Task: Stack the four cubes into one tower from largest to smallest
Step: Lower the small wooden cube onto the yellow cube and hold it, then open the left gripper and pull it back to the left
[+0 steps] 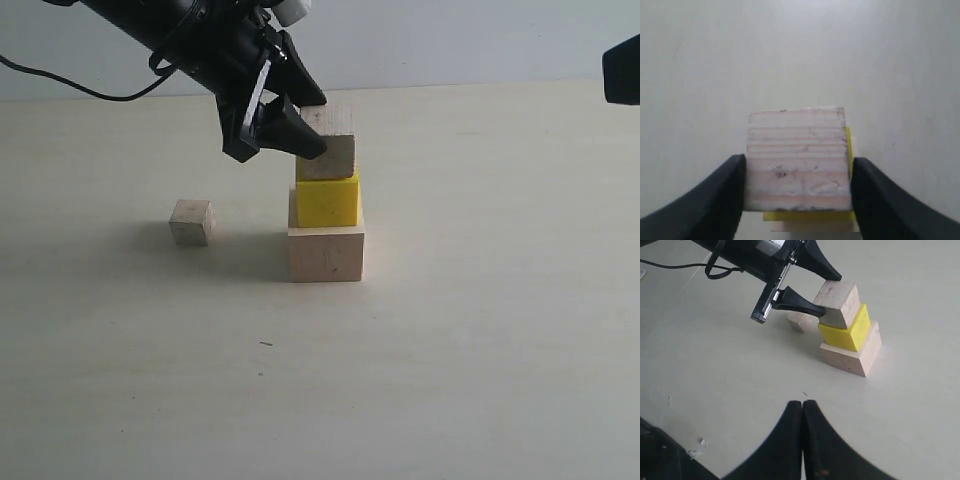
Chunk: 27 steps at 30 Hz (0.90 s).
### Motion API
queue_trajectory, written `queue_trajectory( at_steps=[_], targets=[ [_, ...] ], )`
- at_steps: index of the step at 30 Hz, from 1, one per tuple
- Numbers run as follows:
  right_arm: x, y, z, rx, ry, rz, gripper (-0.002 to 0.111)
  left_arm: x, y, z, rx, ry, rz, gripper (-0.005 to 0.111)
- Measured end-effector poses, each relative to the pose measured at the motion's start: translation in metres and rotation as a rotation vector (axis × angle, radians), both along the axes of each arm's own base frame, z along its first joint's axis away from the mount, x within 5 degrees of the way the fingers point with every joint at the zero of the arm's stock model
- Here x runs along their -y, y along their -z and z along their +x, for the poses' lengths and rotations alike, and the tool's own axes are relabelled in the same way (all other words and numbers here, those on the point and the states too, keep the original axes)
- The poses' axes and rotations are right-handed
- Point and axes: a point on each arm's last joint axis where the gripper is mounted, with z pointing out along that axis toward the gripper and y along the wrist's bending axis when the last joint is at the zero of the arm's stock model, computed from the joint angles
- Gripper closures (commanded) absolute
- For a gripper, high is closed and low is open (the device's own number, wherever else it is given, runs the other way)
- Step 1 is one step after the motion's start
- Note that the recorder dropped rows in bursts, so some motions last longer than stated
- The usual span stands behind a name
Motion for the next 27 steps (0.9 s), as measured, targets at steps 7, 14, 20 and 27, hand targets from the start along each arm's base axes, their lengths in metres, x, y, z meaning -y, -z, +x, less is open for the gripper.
queue_trajectory(
  at_steps=[7,14,20,27],
  targets=[
    [-0.0001,0.0001,-0.0002,-0.003,-0.001,0.001,0.108,0.0,-0.0001,0.0005,0.004,-0.004,-0.001,0.037],
    [-0.0001,0.0003,-0.0005,-0.006,-0.003,-0.001,0.108,0.0002,-0.0003,0.0005,0.003,-0.005,-0.004,0.037],
    [-0.0001,0.0003,-0.0005,-0.006,-0.003,-0.001,0.108,0.0017,-0.0018,0.0003,-0.009,-0.014,-0.028,0.036],
    [-0.0001,0.0003,-0.0005,-0.006,-0.003,-0.001,0.108,0.0016,-0.0026,-0.0026,-0.027,0.006,-0.028,0.036]
  ],
)
